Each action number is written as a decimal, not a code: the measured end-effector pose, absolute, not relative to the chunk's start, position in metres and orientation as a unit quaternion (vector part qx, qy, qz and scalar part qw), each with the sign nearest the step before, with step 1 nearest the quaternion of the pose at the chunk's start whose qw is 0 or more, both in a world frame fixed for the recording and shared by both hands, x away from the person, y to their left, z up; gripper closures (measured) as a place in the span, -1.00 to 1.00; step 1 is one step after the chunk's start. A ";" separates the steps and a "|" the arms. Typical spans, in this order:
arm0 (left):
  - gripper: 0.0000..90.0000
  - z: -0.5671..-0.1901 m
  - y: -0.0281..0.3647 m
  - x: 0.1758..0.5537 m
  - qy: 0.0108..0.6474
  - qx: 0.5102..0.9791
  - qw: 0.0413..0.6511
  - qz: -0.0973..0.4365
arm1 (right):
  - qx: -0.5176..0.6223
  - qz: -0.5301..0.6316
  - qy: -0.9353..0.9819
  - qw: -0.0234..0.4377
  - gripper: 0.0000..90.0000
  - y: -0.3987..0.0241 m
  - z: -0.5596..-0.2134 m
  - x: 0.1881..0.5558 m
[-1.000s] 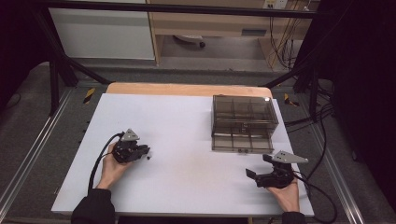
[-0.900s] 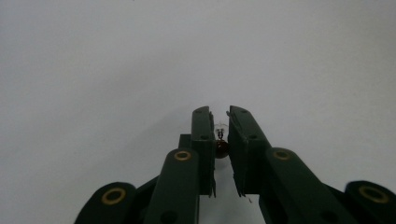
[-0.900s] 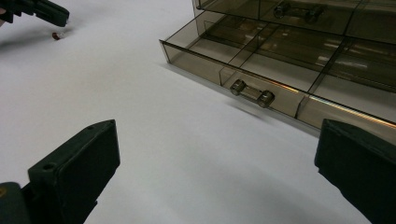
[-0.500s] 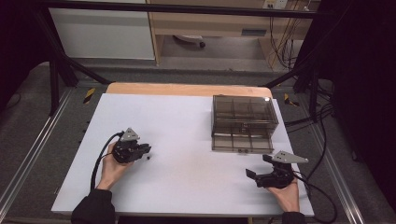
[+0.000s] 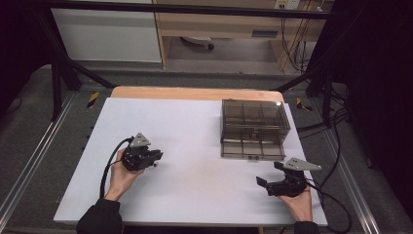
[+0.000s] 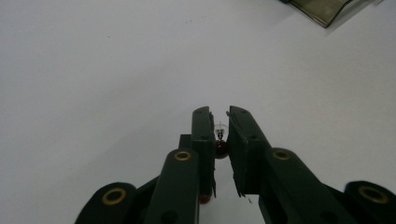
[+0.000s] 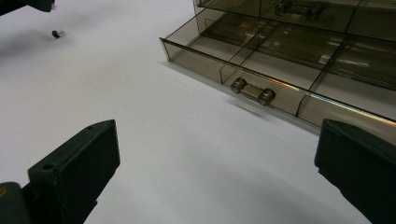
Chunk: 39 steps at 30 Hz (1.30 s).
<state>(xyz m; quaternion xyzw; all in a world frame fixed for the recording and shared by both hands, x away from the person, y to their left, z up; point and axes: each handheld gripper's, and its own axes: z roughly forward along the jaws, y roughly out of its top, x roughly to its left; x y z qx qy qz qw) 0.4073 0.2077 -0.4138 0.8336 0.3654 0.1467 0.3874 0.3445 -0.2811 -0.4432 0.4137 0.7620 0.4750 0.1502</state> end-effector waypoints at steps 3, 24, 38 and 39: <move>0.79 -0.411 0.202 0.405 0.361 0.835 0.389 0.147 | 0.413 0.473 0.763 0.151 -0.99 -0.281 -0.443 0.344; 0.79 -0.393 0.133 0.405 0.328 0.845 0.398 0.137 | 0.413 0.469 0.766 0.150 -0.99 -0.281 -0.444 0.345; 0.79 -0.389 0.074 0.414 0.311 0.851 0.404 0.123 | 0.412 0.469 0.767 0.149 -0.99 -0.281 -0.444 0.345; 0.79 -0.390 0.071 0.414 0.311 0.852 0.402 0.124 | 0.412 0.469 0.767 0.148 -0.99 -0.281 -0.444 0.345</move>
